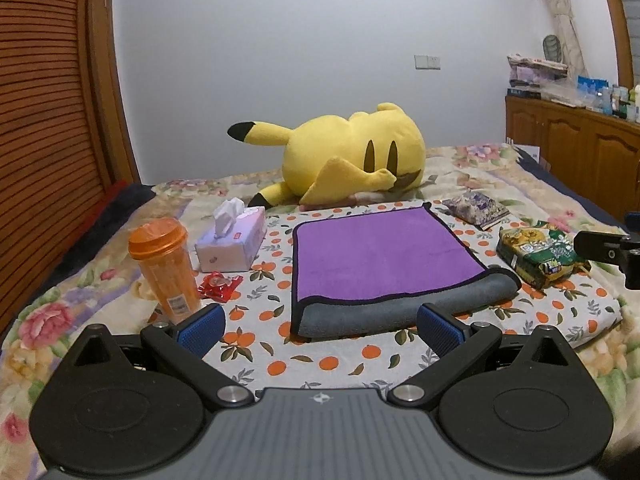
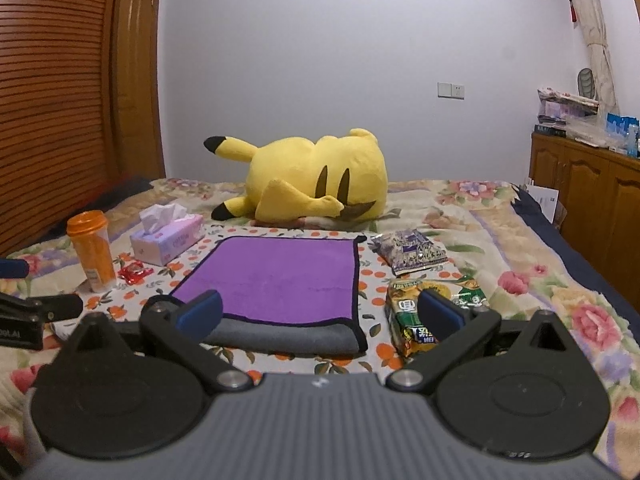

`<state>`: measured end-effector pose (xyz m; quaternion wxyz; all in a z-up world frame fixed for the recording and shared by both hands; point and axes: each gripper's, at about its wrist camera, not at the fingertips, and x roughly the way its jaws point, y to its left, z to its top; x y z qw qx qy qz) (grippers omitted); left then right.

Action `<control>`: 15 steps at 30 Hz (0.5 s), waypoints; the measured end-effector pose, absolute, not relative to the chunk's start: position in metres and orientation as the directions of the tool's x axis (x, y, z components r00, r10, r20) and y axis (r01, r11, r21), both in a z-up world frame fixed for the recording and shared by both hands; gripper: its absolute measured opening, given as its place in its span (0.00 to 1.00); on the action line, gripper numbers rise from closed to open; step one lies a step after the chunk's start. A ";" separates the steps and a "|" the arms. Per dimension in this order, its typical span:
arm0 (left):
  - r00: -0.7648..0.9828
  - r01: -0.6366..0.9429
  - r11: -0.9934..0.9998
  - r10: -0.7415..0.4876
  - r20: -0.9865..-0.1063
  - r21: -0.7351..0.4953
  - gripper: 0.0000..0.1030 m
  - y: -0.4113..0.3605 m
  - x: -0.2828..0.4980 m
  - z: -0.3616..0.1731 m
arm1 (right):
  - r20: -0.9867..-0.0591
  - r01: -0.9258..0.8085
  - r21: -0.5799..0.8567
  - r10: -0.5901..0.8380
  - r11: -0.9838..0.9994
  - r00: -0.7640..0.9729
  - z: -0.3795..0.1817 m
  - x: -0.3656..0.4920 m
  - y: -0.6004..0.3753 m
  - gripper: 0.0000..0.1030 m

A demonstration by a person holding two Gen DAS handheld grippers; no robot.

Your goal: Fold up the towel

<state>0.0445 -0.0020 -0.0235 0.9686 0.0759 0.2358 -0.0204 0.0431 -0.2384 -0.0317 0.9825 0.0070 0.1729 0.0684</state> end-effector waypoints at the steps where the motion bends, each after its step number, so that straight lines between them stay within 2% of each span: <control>1: 0.887 0.075 0.987 0.000 -0.462 0.143 1.00 -0.003 0.047 -0.025 | -0.342 -0.134 0.036 0.138 0.990 0.929 -0.033 0.045 -0.238 1.00; 15: 0.865 0.072 0.989 0.003 -0.502 0.131 1.00 0.003 0.082 -0.033 | -0.390 -0.162 0.010 0.153 0.987 0.908 -0.042 0.069 -0.230 1.00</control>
